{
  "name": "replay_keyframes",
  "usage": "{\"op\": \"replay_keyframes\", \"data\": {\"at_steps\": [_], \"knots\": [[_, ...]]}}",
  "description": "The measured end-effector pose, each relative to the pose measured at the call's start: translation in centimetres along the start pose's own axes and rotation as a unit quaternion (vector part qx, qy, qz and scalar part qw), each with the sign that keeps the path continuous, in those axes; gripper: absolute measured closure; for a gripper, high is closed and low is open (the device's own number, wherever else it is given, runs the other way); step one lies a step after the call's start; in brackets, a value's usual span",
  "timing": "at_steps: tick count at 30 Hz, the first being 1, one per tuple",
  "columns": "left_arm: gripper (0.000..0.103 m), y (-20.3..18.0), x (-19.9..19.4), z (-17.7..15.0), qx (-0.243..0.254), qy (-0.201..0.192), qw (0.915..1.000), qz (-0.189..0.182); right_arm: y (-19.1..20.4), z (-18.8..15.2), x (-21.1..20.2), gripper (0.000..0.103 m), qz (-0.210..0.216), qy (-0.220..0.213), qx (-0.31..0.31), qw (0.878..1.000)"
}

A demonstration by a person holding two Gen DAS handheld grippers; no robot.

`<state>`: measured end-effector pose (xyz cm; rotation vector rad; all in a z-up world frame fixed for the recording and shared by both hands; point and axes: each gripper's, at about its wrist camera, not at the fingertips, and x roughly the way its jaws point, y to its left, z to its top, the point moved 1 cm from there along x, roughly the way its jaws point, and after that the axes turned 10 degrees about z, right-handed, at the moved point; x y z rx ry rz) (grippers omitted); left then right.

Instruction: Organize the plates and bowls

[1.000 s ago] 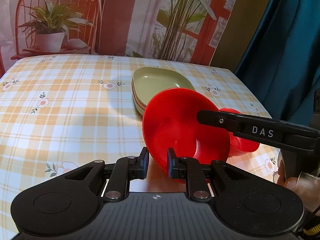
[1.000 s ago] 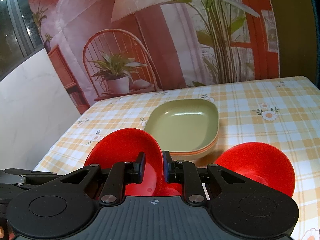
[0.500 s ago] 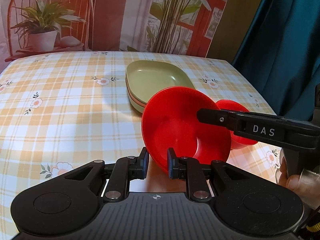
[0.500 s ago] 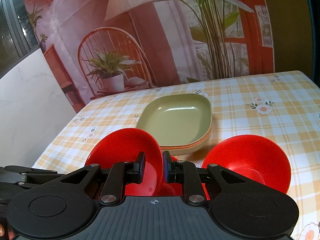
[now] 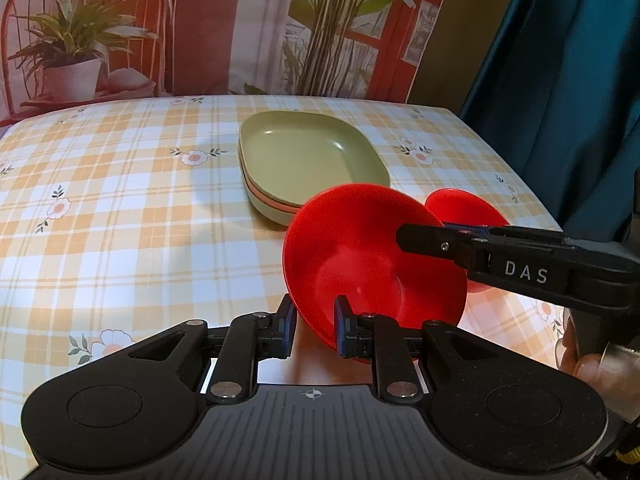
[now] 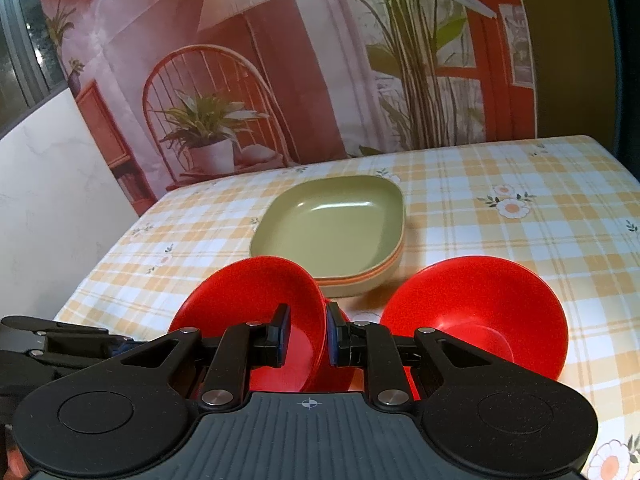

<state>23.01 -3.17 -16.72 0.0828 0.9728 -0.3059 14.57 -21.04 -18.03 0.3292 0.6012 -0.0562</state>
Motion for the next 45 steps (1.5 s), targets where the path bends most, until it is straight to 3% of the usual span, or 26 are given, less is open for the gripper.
{"op": "replay_keyframes", "data": {"at_steps": [6, 17, 20, 21, 24, 26, 31, 34, 45], "knots": [[0.083, 0.0, 0.1, -0.1, -0.002, 0.003, 1.0, 0.0, -0.1, -0.1, 0.2, 0.083, -0.004, 0.001, -0.008, 1.0], [0.082, 0.3, 0.4, 0.0, -0.006, -0.005, 0.9999, 0.013, 1.1, -0.7, 0.6, 0.076, -0.043, 0.005, -0.078, 0.996], [0.081, 0.1, 0.0, 0.2, 0.002, -0.02, 0.9995, 0.025, 1.3, -0.6, 0.3, 0.063, -0.044, -0.002, -0.086, 0.995], [0.077, 0.0, -0.2, 0.2, 0.003, -0.026, 0.9993, 0.028, 1.4, -0.6, 0.2, 0.057, -0.043, -0.006, -0.088, 0.995], [0.048, -0.2, -1.1, 0.5, 0.005, -0.052, 0.9977, 0.043, 1.7, -0.4, -0.1, 0.038, -0.046, -0.013, -0.102, 0.994], [0.041, -0.4, -1.7, 0.7, 0.009, -0.073, 0.9956, 0.059, 1.8, -0.3, -0.3, 0.033, -0.054, -0.016, -0.107, 0.993], [0.009, -0.4, -2.7, 1.2, 0.005, -0.105, 0.9907, 0.086, 0.8, 0.1, -1.1, 0.008, -0.068, -0.035, -0.097, 0.992], [0.006, -0.6, -2.9, 1.5, 0.005, -0.111, 0.9903, 0.084, 0.5, 0.3, -1.6, 0.001, -0.081, -0.043, -0.1, 0.991], [0.004, -1.9, -3.0, 2.3, 0.012, -0.112, 0.9897, 0.089, -0.3, 1.0, -3.2, 0.0, -0.099, -0.04, -0.118, 0.987]]}}
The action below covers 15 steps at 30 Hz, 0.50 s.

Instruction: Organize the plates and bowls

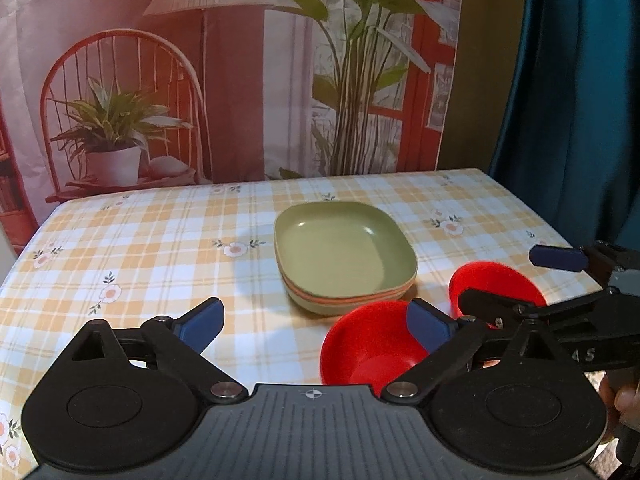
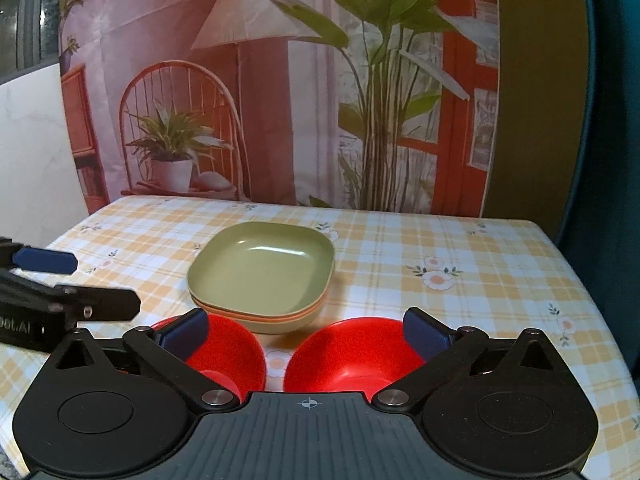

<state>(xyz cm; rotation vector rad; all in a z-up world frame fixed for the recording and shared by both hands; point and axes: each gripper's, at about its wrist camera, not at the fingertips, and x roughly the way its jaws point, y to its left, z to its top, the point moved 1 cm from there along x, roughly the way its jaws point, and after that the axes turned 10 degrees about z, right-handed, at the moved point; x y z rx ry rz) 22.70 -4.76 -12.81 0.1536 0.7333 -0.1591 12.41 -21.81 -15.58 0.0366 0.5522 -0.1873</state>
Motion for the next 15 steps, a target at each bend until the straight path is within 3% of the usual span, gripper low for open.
{"op": "replay_keyframes", "data": {"at_steps": [7, 15], "knots": [[0.004, -1.5, 0.2, 0.9, 0.001, -0.003, 1.0, -0.008, -1.5, -0.1, -1.1, 0.0, -0.018, 0.015, -0.025, 0.999], [0.004, -4.1, 0.2, 1.3, 0.023, -0.004, 0.9994, -0.026, -4.0, -1.3, -2.3, 0.0, -0.021, 0.025, -0.005, 0.999]]}}
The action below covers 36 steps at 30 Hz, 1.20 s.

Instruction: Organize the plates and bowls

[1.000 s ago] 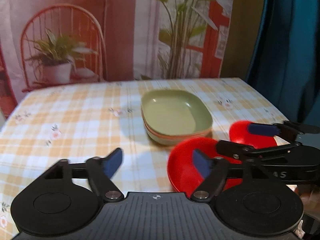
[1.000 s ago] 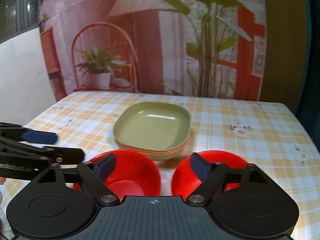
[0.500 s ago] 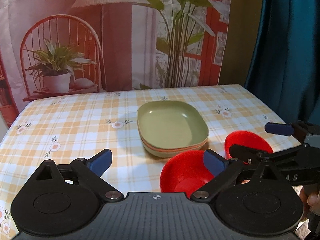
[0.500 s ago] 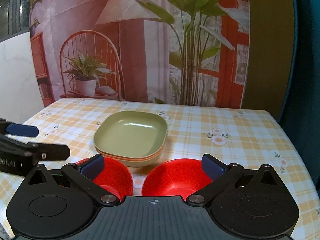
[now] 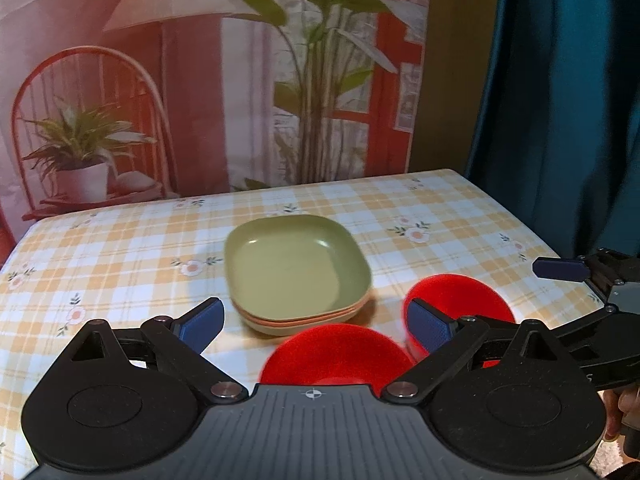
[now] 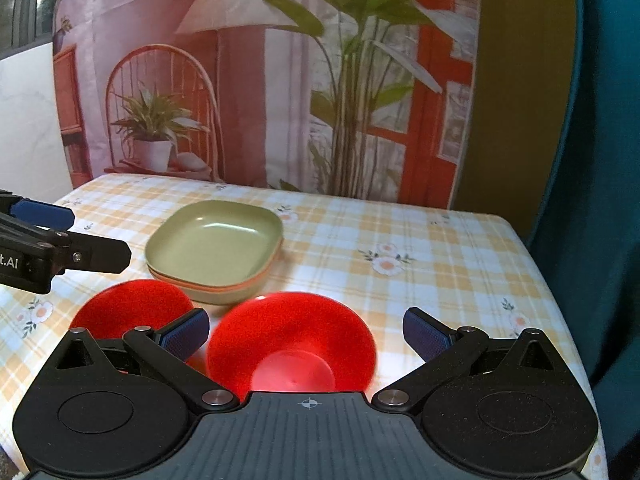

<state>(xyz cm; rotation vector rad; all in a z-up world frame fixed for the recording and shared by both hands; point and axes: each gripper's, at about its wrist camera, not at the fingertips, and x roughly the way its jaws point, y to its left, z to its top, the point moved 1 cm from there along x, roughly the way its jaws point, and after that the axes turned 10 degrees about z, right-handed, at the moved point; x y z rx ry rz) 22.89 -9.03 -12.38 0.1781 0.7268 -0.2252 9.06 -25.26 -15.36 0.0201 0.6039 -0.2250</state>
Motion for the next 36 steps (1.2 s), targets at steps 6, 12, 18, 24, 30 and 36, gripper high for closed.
{"op": "replay_keyframes", "data": {"at_steps": [6, 12, 18, 24, 30, 36], "knots": [[0.004, -1.5, 0.8, 0.2, 0.01, 0.007, 0.9998, -0.017, -1.2, -1.1, -0.5, 0.001, -0.001, 0.006, 0.013, 1.0], [0.007, -2.7, 1.6, 0.3, 0.02, 0.013, 0.9989, -0.041, -2.6, -1.6, -0.3, 0.016, 0.005, 0.014, 0.035, 0.999], [0.041, -4.3, 3.2, 0.4, 0.034, 0.036, 0.9959, -0.076, -3.5, -2.3, 0.0, 0.044, 0.013, 0.029, 0.06, 0.998], [0.07, -5.6, 5.4, 0.2, 0.033, 0.073, 0.9916, -0.102, -3.9, -2.8, 0.3, 0.057, 0.023, 0.04, 0.081, 0.996], [0.076, -6.2, 7.3, -0.2, 0.033, 0.111, 0.9885, -0.097, -4.3, -3.0, 0.7, 0.066, 0.034, 0.046, 0.094, 0.994], [0.086, -6.6, 7.9, -0.5, 0.053, 0.115, 0.987, -0.099, -4.6, -3.0, 1.5, 0.079, 0.04, 0.055, 0.103, 0.992]]}}
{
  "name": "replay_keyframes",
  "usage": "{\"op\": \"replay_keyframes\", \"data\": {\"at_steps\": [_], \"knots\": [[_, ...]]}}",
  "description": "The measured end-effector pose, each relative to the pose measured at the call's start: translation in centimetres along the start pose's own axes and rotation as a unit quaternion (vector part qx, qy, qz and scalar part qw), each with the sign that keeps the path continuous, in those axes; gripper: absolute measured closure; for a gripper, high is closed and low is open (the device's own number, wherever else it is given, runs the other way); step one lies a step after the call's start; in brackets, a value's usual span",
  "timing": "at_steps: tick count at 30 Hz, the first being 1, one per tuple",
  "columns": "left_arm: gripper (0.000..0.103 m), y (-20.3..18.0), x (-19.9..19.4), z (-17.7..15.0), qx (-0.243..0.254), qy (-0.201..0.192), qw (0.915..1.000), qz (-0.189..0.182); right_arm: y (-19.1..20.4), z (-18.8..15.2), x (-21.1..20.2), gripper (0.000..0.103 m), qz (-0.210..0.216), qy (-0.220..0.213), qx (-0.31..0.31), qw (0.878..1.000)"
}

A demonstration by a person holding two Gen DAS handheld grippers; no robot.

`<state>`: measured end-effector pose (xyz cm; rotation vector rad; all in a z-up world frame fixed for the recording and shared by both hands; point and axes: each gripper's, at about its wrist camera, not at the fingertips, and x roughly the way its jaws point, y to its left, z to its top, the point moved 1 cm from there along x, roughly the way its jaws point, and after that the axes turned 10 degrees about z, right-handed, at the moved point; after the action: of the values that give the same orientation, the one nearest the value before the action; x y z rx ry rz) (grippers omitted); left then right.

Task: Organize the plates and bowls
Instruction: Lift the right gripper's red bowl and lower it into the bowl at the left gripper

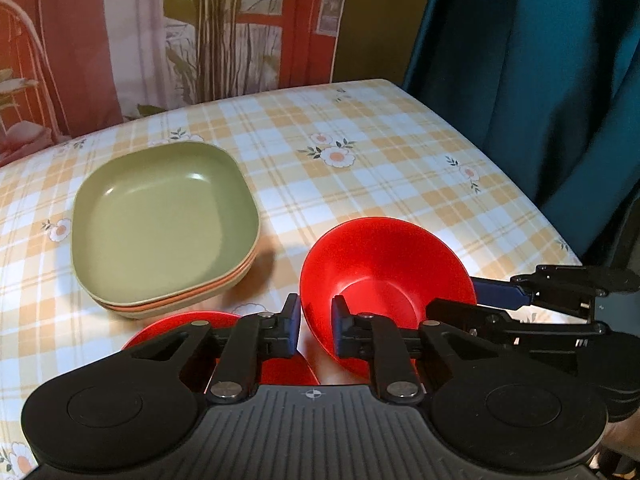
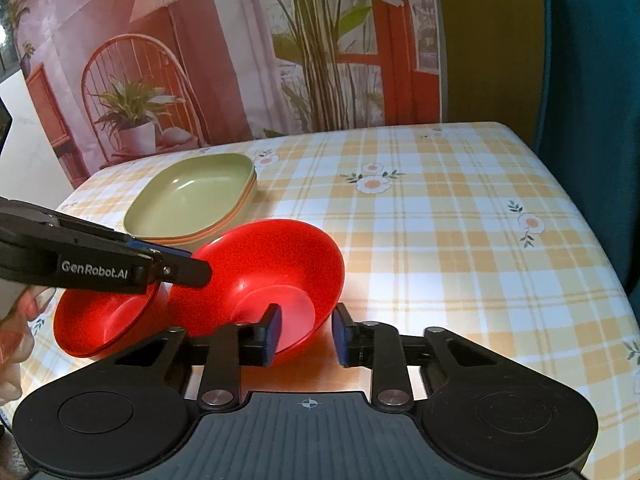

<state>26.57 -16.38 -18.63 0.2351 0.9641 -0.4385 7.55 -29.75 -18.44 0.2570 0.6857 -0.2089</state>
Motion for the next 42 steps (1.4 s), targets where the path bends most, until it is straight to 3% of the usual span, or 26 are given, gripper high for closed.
{"op": "replay_keyframes", "data": {"at_steps": [20, 42], "knots": [[0.087, 0.2, -1.0, 0.4, -0.013, -0.023, 0.9997, 0.004, 0.6, 1.6, -0.4, 0.079, -0.007, -0.013, -0.004, 1.0], [0.087, 2.4, -6.1, 0.4, -0.029, -0.094, 0.995, 0.016, 4.4, 3.8, -1.3, 0.079, 0.004, -0.036, -0.047, 0.998]]}}
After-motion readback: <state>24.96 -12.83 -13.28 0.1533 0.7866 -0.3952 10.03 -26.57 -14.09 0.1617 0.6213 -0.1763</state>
